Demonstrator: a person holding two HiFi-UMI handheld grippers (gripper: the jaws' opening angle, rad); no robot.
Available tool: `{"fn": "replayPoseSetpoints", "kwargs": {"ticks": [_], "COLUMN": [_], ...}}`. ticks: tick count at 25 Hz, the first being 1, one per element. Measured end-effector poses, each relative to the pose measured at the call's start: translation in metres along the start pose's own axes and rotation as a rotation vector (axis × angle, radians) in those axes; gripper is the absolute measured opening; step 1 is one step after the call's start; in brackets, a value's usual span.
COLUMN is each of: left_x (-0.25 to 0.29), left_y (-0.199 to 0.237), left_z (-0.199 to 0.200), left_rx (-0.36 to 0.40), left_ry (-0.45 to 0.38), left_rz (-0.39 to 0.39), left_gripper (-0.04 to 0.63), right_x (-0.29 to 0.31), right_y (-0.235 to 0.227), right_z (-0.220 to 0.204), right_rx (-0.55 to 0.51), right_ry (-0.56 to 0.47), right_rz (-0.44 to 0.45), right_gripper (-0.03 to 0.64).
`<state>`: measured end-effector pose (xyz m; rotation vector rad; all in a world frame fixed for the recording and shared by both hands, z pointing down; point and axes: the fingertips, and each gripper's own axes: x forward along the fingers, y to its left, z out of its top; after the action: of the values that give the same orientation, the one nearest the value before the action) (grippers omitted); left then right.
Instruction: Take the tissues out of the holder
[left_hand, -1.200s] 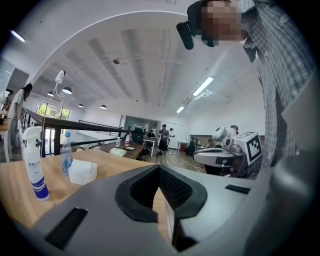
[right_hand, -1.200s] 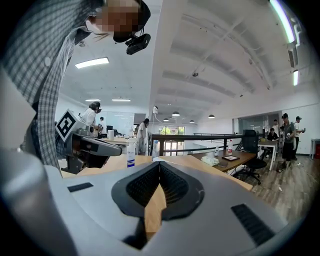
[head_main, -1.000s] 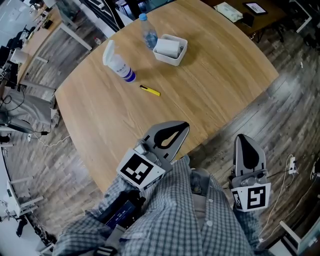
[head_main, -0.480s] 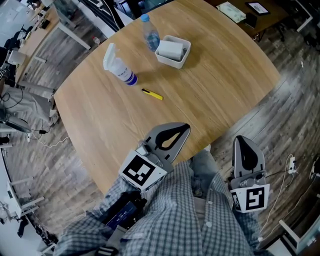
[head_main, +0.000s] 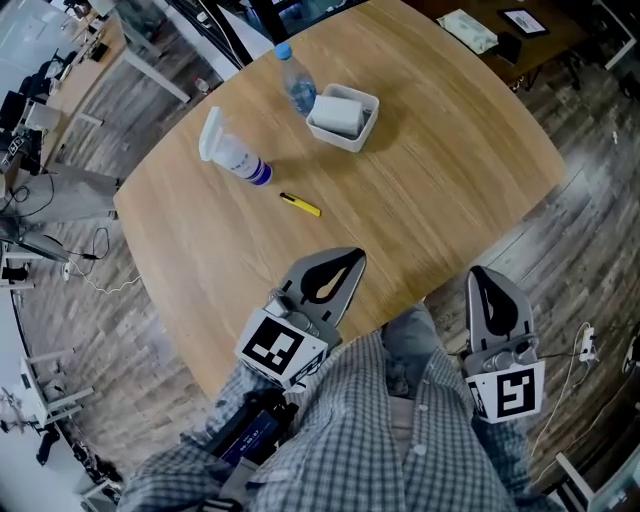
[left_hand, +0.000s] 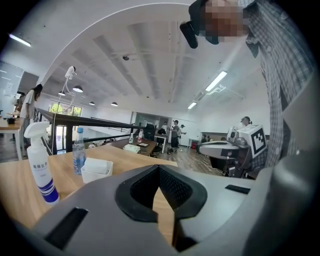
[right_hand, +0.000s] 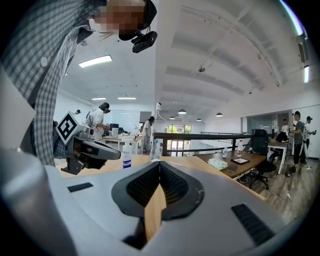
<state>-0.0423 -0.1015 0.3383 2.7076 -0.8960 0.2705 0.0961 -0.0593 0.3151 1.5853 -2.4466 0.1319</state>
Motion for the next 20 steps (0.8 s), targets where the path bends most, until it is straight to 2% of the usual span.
{"fn": "replayPoseSetpoints", "kwargs": {"ticks": [3,12,20], "left_x": [0.014,0.048,0.072], "left_y": [0.007,0.027,0.062], "left_z": [0.007,0.022,0.019], "left_rx": [-0.036,0.027,0.108], "left_ry": [-0.020,-0.006,0.059], "left_rz": [0.044,0.118,0.192], "left_gripper": [0.005,0.005,0.005], "right_x": [0.002,0.019,0.025], "right_y": [-0.019,-0.054,-0.078], "right_z": [-0.004,-0.006,-0.012], "right_rx": [0.001,0.012,0.024], "right_ry": [0.005,0.000,0.006], "right_rz": [0.018,0.074,0.082], "right_gripper": [0.011,0.011,0.011]}}
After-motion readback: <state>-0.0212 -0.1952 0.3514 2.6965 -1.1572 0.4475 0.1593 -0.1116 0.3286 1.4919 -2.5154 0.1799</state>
